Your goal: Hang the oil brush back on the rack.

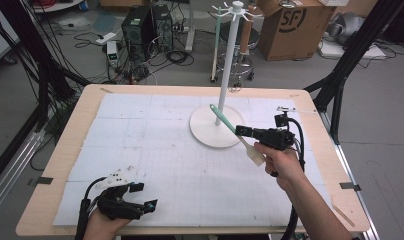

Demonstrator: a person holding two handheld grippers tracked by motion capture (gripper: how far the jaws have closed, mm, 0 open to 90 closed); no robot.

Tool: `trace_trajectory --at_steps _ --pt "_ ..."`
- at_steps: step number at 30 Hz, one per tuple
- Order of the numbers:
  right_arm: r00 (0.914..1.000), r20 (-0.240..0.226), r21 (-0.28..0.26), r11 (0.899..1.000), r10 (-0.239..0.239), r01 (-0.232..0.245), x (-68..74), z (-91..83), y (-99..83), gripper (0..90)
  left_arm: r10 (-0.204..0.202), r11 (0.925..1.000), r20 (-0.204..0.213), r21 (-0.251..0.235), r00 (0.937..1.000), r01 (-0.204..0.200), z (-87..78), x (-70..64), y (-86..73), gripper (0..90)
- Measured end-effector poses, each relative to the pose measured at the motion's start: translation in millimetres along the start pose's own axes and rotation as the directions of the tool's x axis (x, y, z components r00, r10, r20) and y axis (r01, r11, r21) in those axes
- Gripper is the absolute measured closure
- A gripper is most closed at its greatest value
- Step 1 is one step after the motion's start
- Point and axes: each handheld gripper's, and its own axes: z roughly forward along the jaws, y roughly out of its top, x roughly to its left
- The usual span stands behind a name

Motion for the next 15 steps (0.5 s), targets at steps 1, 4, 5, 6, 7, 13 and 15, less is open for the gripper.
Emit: trace_trajectory --at_steps 1,4,5,6,7,13,15 --pt "1.0 -0.001 -0.001 1.0 0.001 -0.001 0.0 0.0 0.0 85.7 0.0 1.0 0.0 0.0 1.0 0.0 0.0 0.0 0.0 16.5" --pt "1.0 -0.006 -0.001 1.0 0.006 -0.006 -0.1 -0.6 0.1 85.7 0.001 1.0 -0.001 0.0 1.0 -0.001 0.1 0.0 0.1 16.5" --pt "0.9999 -0.009 -0.003 1.0 0.007 -0.007 -0.3 -0.8 0.3 85.8 0.001 1.0 -0.001 0.001 1.0 -0.001 0.1 0.0 0.1 16.5" --pt "0.9999 -0.01 -0.008 1.0 0.011 -0.011 -0.6 -1.0 0.5 85.8 0.001 1.0 -0.001 0.001 1.0 -0.001 0.2 0.0 0.1 16.4" --pt "0.9999 -0.008 -0.01 1.0 0.012 -0.012 -0.6 -1.2 0.7 85.8 0.001 1.0 -0.001 0.002 1.0 -0.001 0.2 0.1 0.0 16.5" --pt "0.9999 -0.011 -0.018 1.0 0.007 -0.008 1.6 -2.4 6.0 85.8 0.004 1.0 -0.003 0.002 1.0 -0.004 -0.2 0.4 0.1 16.5" --pt "0.9999 -0.012 -0.023 1.0 0.001 -0.002 5.3 -4.3 11.0 85.7 0.002 1.0 -0.002 0.002 1.0 -0.002 -0.3 0.3 0.1 16.5"
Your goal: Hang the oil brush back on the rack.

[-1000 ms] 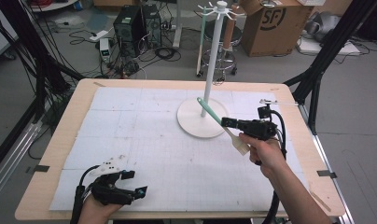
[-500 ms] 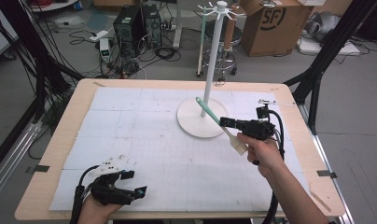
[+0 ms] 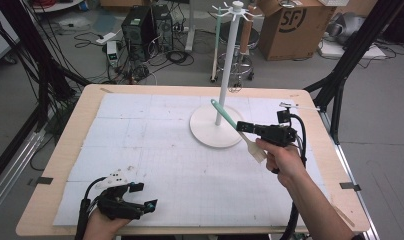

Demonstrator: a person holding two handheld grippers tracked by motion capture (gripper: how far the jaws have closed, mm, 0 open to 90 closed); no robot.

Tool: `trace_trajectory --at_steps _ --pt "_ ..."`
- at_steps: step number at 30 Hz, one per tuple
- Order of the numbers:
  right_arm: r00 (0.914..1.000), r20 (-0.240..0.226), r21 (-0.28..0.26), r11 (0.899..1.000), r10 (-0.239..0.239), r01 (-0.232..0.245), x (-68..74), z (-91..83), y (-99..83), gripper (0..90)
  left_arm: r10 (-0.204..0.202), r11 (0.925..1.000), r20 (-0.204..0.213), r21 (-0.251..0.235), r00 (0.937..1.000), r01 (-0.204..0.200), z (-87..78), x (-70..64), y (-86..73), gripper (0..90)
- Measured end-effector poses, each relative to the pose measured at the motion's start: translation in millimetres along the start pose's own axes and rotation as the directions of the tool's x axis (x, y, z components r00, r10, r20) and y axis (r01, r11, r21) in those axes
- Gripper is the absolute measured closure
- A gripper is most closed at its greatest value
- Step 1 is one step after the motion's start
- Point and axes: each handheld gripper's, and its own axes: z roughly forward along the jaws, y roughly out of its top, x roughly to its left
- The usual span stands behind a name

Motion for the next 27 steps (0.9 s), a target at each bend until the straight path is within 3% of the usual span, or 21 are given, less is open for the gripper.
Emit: trace_trajectory --at_steps 10,27 --pt "0.999 -0.01 -0.051 0.998 -0.044 0.043 24.6 -10.8 37.3 85.7 -0.006 1.0 -0.002 -0.006 1.0 0.006 -0.5 0.9 -0.3 16.5" --pt "0.9944 -0.053 -0.164 0.983 -0.091 0.081 47.1 -23.7 93.6 85.7 -0.024 0.9997 -0.005 0.003 0.9997 0.024 -0.8 7.7 -2.7 16.5"
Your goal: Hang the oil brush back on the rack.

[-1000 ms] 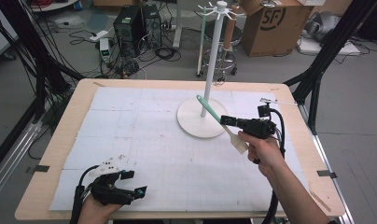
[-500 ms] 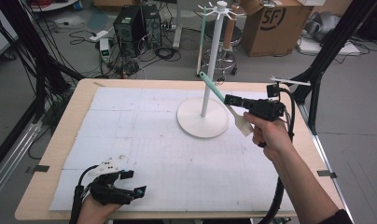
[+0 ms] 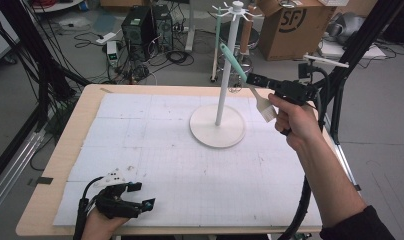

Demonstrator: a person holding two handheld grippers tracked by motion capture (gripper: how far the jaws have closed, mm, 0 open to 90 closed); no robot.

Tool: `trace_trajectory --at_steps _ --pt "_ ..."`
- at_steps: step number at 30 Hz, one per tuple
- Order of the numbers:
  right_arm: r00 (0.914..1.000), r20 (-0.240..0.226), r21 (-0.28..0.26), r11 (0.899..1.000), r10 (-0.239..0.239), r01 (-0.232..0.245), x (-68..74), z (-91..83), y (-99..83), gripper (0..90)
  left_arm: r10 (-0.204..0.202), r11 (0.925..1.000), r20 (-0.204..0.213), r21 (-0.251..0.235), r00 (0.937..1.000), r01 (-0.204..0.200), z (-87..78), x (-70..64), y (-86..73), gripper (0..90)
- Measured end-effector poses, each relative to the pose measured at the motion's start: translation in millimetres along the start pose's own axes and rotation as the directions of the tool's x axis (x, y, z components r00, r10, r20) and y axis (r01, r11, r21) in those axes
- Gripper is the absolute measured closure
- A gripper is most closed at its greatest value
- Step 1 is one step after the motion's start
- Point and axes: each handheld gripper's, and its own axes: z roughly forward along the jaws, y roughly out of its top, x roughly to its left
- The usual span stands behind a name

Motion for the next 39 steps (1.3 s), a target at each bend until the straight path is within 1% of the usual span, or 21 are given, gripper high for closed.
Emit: trace_trajectory --at_steps 2,7,10,12,19,20,21,23,28,29,31,34,35,39 --pt "1.0 0.004 -0.006 1.0 -0.001 0.001 0.8 -0.1 4.0 85.7 -0.003 1.0 0.0 0.0 1.0 0.003 0.7 0.6 -0.3 16.5" --pt "0.9999 -0.007 -0.021 1.0 -0.008 0.008 2.5 1.1 11.0 85.7 -0.006 1.0 0.0 0.001 1.0 0.006 0.6 1.8 -0.6 16.5" --pt "0.9999 -0.012 -0.018 1.0 -0.008 0.007 4.7 1.1 15.2 85.7 -0.006 1.0 0.0 -0.001 1.0 0.006 -0.2 2.5 -0.3 16.5" --pt "0.9998 -0.007 -0.022 1.0 -0.019 0.019 6.6 0.9 18.5 85.7 -0.008 1.0 -0.002 -0.004 1.0 0.008 -0.9 2.9 -0.7 16.5" --pt "0.9997 0.007 -0.033 0.999 -0.023 0.023 9.9 -2.0 25.3 85.7 -0.012 0.9999 0.002 -0.005 0.9999 0.012 -1.4 3.7 -1.0 16.5" --pt "0.9995 0.005 -0.029 0.999 -0.03 0.03 9.9 -2.1 25.8 85.7 -0.012 0.9999 0.001 -0.005 0.9999 0.012 -1.1 3.5 -1.0 16.5" --pt "0.9998 0.005 -0.024 0.999 -0.022 0.022 10.9 -2.5 26.2 85.7 -0.011 0.9999 0.001 -0.003 0.9999 0.012 -1.0 3.6 -1.0 16.5" --pt "0.9996 0.006 -0.023 0.999 -0.027 0.027 11.3 -2.1 27.2 85.7 -0.012 0.9999 0.002 -0.002 0.9999 0.012 -1.1 3.8 -1.0 16.5" --pt "0.9981 0.036 0.01 0.999 -0.05 0.049 13.4 -2.2 32.8 85.7 -0.015 0.9999 -0.002 -0.007 0.9999 0.015 -1.9 4.3 -1.2 16.5" --pt "0.9983 0.038 0.012 0.999 -0.044 0.043 14.1 -2.5 33.9 85.7 -0.015 0.9999 -0.003 -0.007 0.9999 0.015 -1.8 4.3 -1.3 16.5" --pt "0.9973 0.054 0.02 0.999 -0.05 0.049 14.7 -3.6 37.5 85.7 -0.016 0.9999 -0.001 -0.006 0.9999 0.016 -1.6 4.3 -1.3 16.5" --pt "0.9965 0.064 0.035 0.998 -0.054 0.052 16.5 -5.2 42.0 85.7 -0.013 0.9999 -0.004 -0.008 0.9999 0.013 -1.7 5.2 -1.4 16.5" --pt "0.9955 0.072 0.051 0.997 -0.062 0.058 18.4 -6.0 44.3 85.6 -0.013 0.9999 -0.004 -0.006 0.9999 0.013 -1.9 5.5 -1.5 16.4" --pt "0.993 0.087 0.073 0.995 -0.079 0.073 26.3 -9.6 51.2 85.6 -0.014 0.9999 0.0 -0.005 0.9999 0.014 -1.2 5.7 -1.3 16.5"
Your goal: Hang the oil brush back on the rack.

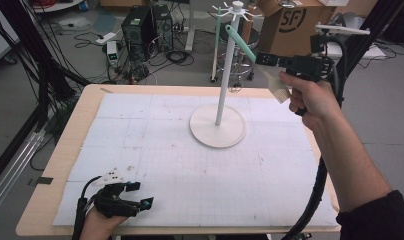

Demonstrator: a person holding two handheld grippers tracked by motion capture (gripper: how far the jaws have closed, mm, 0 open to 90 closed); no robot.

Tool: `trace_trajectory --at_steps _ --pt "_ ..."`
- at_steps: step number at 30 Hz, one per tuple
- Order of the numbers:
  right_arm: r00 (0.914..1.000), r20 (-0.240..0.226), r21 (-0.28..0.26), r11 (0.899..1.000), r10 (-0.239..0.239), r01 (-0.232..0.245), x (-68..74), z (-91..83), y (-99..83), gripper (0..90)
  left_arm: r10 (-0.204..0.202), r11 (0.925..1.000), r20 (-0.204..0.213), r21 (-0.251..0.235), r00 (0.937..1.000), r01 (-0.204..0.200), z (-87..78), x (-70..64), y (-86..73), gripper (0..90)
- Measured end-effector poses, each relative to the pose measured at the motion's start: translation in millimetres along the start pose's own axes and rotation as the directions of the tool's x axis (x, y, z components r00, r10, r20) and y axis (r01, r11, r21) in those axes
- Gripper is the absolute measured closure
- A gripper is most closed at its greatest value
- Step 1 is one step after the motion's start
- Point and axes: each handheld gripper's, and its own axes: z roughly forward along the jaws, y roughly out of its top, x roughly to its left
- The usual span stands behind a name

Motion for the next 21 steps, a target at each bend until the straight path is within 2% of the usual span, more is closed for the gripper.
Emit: trace_trajectory --at_steps 9,21 --pt "0.9998 0.015 0.022 1.0 -0.014 0.013 9.7 -3.6 11.4 85.7 -0.004 1.0 -0.004 -0.006 1.0 0.004 -1.1 0.0 -0.1 16.5" --pt "0.9995 0.027 0.022 1.0 -0.019 0.018 7.6 -7.2 17.0 85.6 -0.004 1.0 -0.005 -0.004 1.0 0.004 -1.5 1.1 -0.3 16.5"
